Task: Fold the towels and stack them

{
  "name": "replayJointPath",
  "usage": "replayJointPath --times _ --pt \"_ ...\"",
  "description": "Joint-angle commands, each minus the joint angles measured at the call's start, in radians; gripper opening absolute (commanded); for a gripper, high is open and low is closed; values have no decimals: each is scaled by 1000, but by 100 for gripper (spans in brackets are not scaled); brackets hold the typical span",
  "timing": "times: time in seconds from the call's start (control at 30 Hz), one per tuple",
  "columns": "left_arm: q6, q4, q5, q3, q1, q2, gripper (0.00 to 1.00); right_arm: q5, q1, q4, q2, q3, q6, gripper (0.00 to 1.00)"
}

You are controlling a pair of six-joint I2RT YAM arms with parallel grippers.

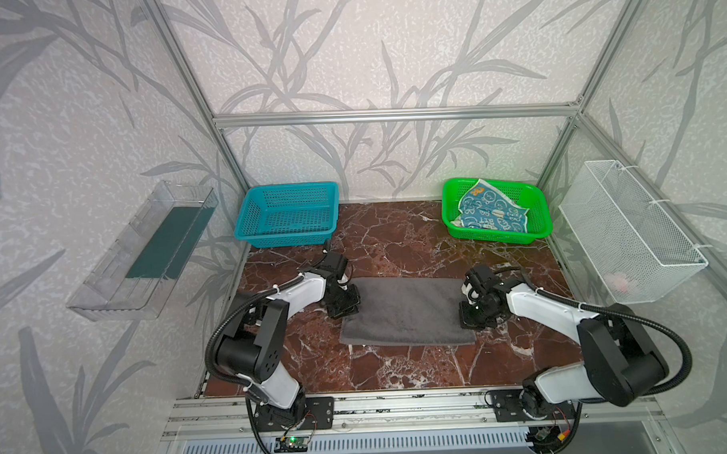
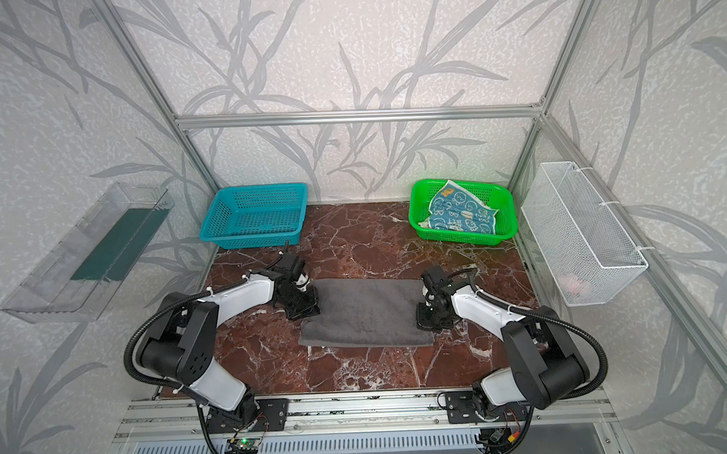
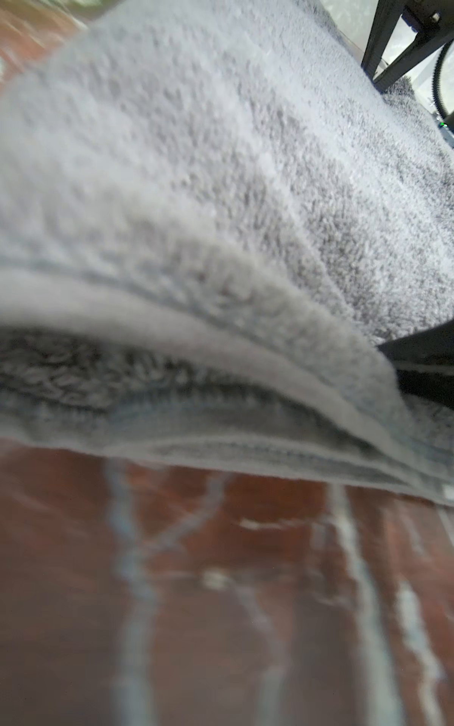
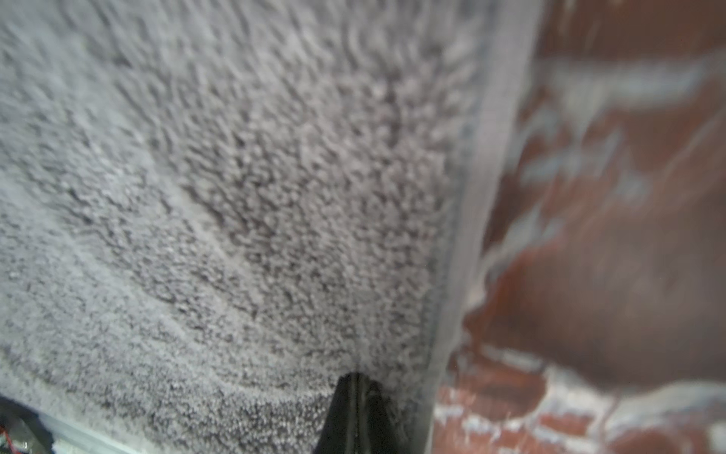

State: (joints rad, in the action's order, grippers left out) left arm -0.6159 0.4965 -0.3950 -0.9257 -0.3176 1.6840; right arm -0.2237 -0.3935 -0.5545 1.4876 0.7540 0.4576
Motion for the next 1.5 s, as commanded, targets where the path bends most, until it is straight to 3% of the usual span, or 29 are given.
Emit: replayJointPath --times 0.0,0.17,0.3,0.47,0.6,0.77,1.0,1.07,1.17,1.27,1.4,1.47 --pt "54 34 72 -45 3 83 0 46 9 1 65 95 -106 6" --pt "87 57 65 -84 3 -7 0 15 9 -7 0 122 -152 6" --pt "104 48 1 -61 -2 -109 0 -78 9 12 -110 76 -177 6" --pt "96 35 -89 14 -30 -157 0 -132 8 14 -152 -17 -92 6" --pt "37 -32 -78 149 -41 -162 0 -114 8 73 -178 -137 -5 5" --pt "11 -30 -29 238 -41 -180 0 -63 8 80 -175 -199 18 5" --pt "35 8 -4 180 -42 -205 0 -57 -7 50 -215 -116 -125 9" --pt "43 10 -13 143 -41 -234 1 -34 -23 31 -283 -78 -200 18" --pt "50 16 -9 78 -40 -296 10 -25 -52 19 -380 -32 -337 41" --pt "68 33 21 6 -40 -350 24 10 -113 54 -451 -8 -486 59" --pt "90 65 133 -66 -36 -415 45 91 -231 99 -468 27 -696 94" --pt "92 65 181 -77 -24 -453 56 86 -272 92 -429 70 -790 99"
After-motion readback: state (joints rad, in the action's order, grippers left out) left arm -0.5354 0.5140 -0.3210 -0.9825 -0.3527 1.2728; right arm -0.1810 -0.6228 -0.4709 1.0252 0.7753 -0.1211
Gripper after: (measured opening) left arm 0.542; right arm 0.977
